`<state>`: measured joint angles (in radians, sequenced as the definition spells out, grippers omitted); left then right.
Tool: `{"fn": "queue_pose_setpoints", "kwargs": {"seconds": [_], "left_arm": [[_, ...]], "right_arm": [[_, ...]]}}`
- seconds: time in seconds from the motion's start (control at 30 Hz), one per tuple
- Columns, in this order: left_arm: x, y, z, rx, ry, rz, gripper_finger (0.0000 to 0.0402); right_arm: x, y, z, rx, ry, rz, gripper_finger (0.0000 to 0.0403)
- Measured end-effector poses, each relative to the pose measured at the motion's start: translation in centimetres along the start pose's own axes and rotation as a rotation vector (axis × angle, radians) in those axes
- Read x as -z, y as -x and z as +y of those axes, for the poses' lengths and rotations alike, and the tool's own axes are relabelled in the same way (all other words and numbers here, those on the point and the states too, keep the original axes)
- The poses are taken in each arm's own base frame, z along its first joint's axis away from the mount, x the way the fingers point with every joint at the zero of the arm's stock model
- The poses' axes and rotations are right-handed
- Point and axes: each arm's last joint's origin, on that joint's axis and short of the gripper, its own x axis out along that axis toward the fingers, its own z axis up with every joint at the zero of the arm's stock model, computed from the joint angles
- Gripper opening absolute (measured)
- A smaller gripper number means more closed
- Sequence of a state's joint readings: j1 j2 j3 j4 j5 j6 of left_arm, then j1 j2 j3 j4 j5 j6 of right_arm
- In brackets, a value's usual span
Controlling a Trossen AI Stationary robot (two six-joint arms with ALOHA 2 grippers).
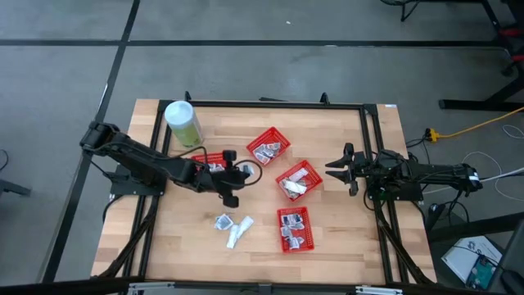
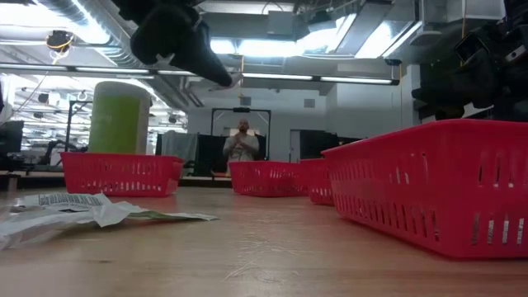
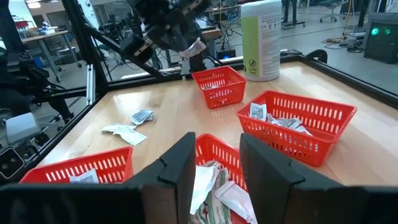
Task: Pick & Place First Aid Supplies
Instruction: Put the gray towelette pack into the red container
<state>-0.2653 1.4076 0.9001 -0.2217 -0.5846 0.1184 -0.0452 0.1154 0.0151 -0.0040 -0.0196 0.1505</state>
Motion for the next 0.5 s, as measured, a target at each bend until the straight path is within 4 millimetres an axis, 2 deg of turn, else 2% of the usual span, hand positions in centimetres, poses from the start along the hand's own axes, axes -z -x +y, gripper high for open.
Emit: {"fn": "queue_pose_setpoints", "kwargs": {"seconds": [0.23,0.5], "left_arm": [[0.3,0.1,0.1,-0.024,0.015,0.030,0.0001],[1.9,0.2,0.3,-0.083,0.028,0.175,0.0001]], "right_arm": [[0.0,0.0,0.0,0.000,-0.001,0.001,0.0126],[0.0,0.0,0.0,0.000,0.000,0.000,0.0126]]}}
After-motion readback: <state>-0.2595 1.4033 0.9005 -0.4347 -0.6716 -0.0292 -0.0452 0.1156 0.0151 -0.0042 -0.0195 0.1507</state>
